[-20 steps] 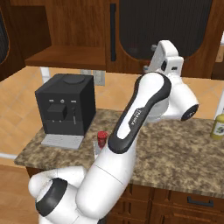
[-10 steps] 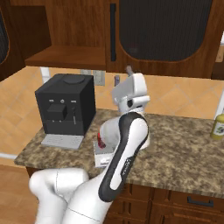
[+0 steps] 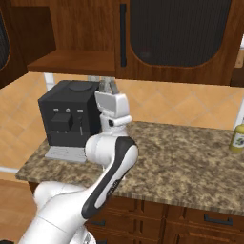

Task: Pick the yogurt and place it on the digital scale for weighing, and close the cabinet.

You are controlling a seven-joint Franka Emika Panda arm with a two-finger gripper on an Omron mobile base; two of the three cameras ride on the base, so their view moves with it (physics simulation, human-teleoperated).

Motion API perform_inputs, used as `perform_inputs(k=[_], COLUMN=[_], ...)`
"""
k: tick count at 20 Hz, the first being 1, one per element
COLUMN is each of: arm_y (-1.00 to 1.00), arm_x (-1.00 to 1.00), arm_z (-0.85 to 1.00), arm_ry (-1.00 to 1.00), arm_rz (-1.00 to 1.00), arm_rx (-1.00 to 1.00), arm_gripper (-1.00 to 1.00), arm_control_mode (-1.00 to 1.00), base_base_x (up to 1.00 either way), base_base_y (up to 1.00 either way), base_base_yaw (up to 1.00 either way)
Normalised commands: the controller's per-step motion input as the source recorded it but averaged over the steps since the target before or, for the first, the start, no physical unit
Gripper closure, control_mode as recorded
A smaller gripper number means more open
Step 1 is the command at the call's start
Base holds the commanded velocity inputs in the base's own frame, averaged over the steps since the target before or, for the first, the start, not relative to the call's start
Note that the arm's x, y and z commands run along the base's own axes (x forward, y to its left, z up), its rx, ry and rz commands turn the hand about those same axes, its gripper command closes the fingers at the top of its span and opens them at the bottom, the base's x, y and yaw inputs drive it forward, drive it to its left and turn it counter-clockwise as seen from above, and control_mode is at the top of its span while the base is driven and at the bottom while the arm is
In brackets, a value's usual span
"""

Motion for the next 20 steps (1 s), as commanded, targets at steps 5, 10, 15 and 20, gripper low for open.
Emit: perform_inputs(k=[5,10,15,20], arm_y=[0.99,0.67,0.62,0.93], arm_x=[-0.56,-0.22,-0.28,-0.28], arm_z=[-0.54,-0.4,-0.16,-0.13], arm_ry=[-0.3,-0.18,-0.08,-0.02], arm_rz=[0.0,0.0,0.0,0.0], arm_rx=[0.04,0.12,0.05,0.01], arm_gripper=[-1.0,-1.0,-1.0,-1.0], arm_control_mode=[-1.0,-1.0,-1.0,-1.0], base_base_x=[0.0,0.0,0.0,0.0], base_base_y=[0.0,0.0,0.0,0.0], base_base_yaw=[0.0,0.0,0.0,0.0])
